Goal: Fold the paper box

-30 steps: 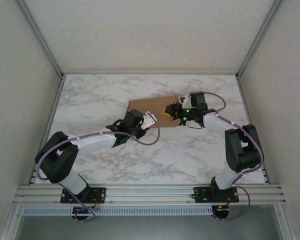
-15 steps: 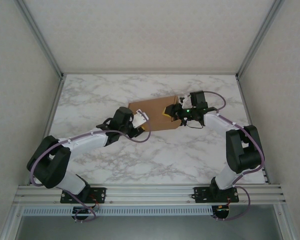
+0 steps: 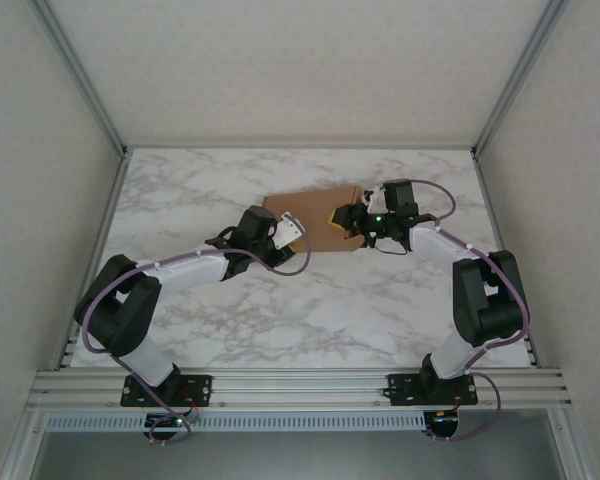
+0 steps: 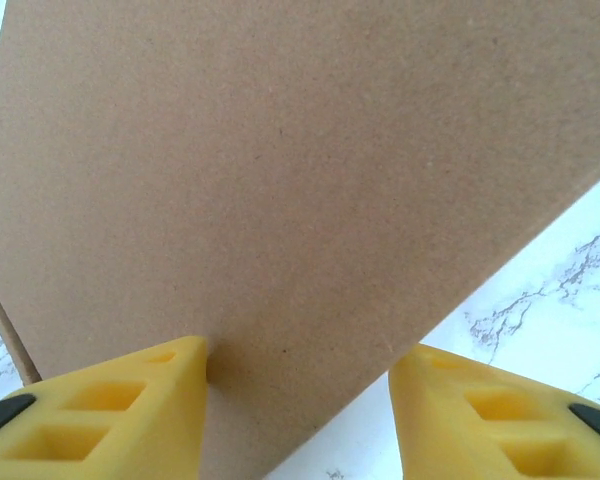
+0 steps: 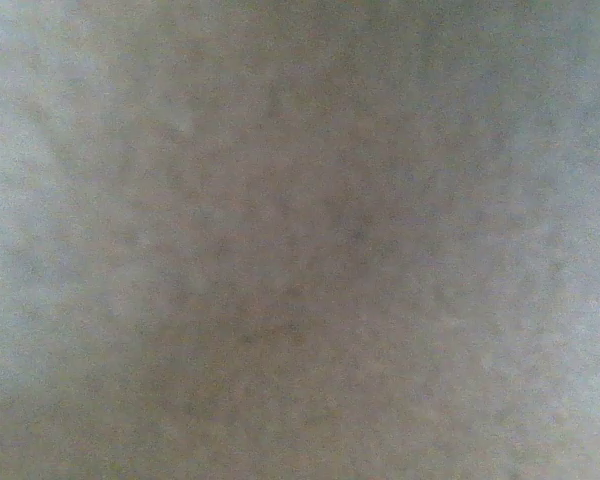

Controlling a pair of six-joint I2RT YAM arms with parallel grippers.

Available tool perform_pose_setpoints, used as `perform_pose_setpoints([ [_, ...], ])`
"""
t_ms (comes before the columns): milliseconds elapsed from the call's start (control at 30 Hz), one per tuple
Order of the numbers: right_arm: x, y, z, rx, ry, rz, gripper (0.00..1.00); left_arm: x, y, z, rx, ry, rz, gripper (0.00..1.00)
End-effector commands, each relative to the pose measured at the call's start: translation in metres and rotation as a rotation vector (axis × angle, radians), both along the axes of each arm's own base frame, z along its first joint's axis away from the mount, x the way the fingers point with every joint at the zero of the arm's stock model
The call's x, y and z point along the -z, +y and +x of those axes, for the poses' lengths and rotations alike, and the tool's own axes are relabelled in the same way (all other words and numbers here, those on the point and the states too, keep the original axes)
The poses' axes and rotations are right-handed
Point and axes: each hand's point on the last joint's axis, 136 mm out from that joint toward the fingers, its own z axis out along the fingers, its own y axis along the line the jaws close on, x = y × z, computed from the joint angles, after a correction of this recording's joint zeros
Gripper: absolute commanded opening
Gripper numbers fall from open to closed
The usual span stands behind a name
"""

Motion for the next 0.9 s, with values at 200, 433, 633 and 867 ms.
perform_pose_setpoints([
  [200, -0.02, 0.004, -0.024, 0.015, 0.1, 0.103, 0.35, -0.078, 0.01, -0.013, -0.103, -0.099, -0.23, 0.65],
  [433, -0.016, 0.001, -0.024, 0.076, 0.14, 0.165, 0.37, -0.144, 0.011, -0.031, -0.161, -0.083, -0.458, 0.71],
  [633, -0.015, -0.005, -0.028, 0.092, 0.147, 0.166, 0.37, -0.183, 0.037, -0.029, -0.482, 0.003, -0.714, 0.7],
  [867, -0.008, -0.014, -0.025, 0.269, 0.262, 0.266, 0.34, -0.179, 0.05, -0.038, -0.662, 0.143, -0.825, 0.73],
])
